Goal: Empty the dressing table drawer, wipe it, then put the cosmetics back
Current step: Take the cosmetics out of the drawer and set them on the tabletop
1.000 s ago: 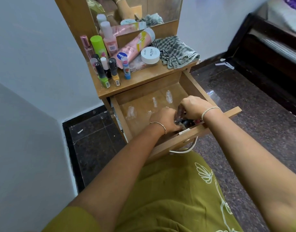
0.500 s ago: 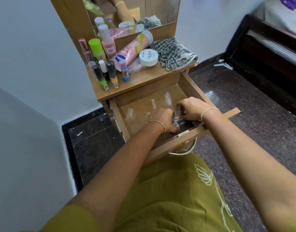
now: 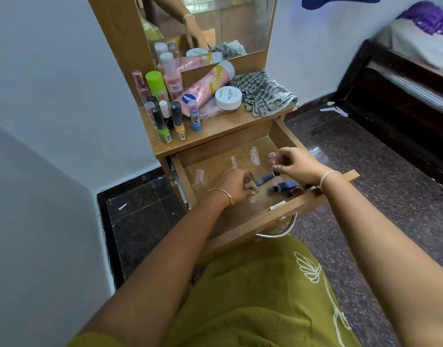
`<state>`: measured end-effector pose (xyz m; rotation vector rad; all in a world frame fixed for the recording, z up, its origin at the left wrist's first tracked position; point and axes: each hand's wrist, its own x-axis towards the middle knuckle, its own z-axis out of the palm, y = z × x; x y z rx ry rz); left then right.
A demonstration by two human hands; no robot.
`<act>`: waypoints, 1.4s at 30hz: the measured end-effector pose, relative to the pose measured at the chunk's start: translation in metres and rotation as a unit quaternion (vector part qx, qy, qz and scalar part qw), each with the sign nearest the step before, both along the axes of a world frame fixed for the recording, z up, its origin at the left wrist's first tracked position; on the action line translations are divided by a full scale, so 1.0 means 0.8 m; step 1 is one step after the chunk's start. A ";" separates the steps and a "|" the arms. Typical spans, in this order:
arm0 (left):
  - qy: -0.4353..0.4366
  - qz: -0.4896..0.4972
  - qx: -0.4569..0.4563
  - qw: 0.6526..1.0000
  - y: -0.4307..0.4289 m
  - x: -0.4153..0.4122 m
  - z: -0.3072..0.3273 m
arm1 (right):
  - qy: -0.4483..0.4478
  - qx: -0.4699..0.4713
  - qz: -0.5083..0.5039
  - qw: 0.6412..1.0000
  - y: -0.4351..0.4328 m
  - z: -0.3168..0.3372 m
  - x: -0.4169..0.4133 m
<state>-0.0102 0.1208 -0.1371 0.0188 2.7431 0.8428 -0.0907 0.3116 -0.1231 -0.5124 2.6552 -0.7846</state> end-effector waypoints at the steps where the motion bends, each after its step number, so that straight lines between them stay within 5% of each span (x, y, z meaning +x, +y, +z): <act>1: 0.011 0.022 0.026 0.999 -0.005 0.002 0.004 | -0.009 -0.043 -0.018 0.999 -0.001 0.002 0.000; 6: 0.086 0.083 0.089 0.989 -0.032 0.007 0.042 | -0.043 -0.239 -0.112 0.964 -0.010 0.019 0.004; 15: 0.168 0.082 0.046 0.981 -0.076 -0.029 0.136 | 0.065 -0.294 -0.109 0.947 -0.067 0.071 -0.007; 22: 0.209 0.058 -0.102 0.971 -0.093 -0.074 0.184 | 0.187 -0.241 -0.086 0.949 -0.119 0.096 -0.030; 30: 0.150 0.074 -0.280 0.945 -0.106 -0.101 0.175 | 0.257 -0.122 0.003 0.959 -0.145 0.098 -0.040; 34: 0.146 0.087 -0.295 0.940 -0.106 -0.102 0.167 | 0.279 -0.043 -0.033 0.959 -0.153 0.096 -0.044; 42: 0.163 0.096 -0.298 0.935 -0.104 -0.102 0.167 | 0.268 -0.028 -0.055 0.961 -0.161 0.099 -0.055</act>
